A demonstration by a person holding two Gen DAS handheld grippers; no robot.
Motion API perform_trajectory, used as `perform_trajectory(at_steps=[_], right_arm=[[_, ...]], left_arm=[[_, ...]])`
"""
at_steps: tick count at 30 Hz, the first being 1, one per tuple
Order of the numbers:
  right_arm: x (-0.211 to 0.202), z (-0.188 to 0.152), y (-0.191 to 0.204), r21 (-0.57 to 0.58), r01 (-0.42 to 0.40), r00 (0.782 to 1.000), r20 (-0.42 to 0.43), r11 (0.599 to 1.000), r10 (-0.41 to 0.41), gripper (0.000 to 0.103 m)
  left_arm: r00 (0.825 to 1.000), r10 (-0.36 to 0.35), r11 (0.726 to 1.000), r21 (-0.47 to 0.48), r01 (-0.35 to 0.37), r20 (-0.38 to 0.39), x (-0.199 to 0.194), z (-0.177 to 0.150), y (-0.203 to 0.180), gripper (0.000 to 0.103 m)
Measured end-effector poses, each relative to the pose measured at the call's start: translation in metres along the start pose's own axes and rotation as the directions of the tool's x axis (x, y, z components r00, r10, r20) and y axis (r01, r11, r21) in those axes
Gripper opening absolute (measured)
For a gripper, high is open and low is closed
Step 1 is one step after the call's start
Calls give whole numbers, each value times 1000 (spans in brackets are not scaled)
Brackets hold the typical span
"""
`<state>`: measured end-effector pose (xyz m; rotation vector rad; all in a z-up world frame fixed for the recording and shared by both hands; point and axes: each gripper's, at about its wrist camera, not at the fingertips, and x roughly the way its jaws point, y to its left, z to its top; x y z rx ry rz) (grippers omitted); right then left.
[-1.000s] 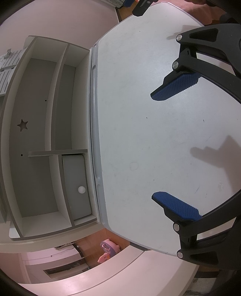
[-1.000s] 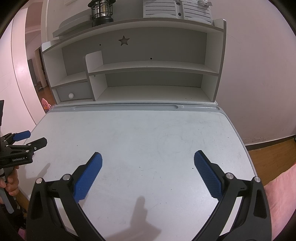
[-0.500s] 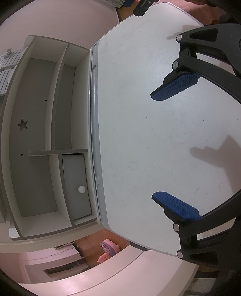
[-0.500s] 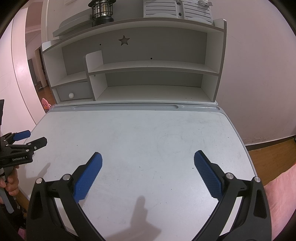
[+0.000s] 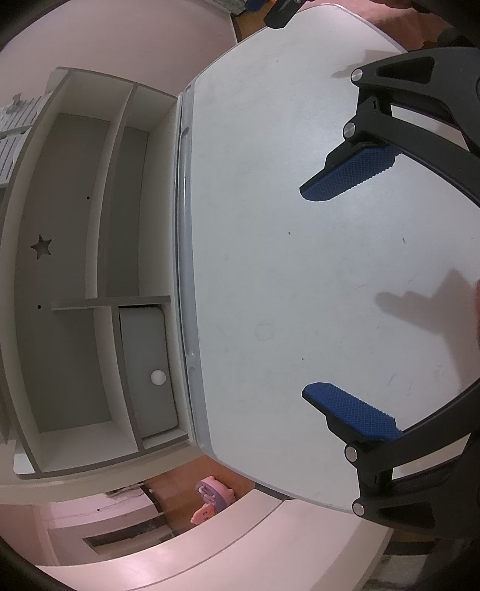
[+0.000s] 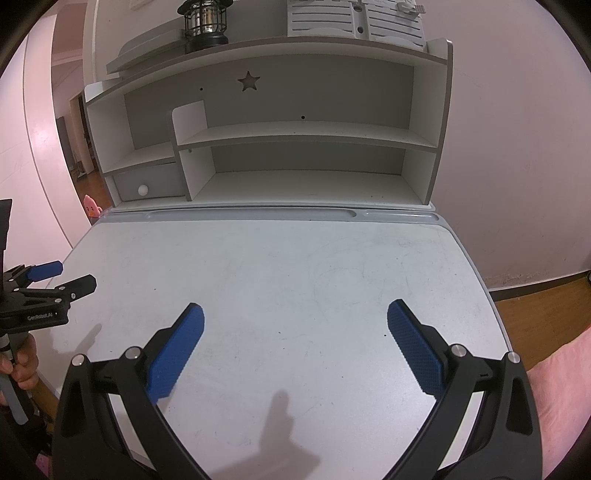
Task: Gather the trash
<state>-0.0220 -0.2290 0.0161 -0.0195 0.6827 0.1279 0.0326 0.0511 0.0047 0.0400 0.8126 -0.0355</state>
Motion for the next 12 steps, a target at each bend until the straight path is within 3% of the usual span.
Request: perform_trajectory(at_steps=[12], right_arm=[[0, 0, 0, 1, 2, 1000, 0, 1000, -2, 96]], left_arm=[[1000, -3, 1000, 9, 3, -1, -4, -1, -3, 96]])
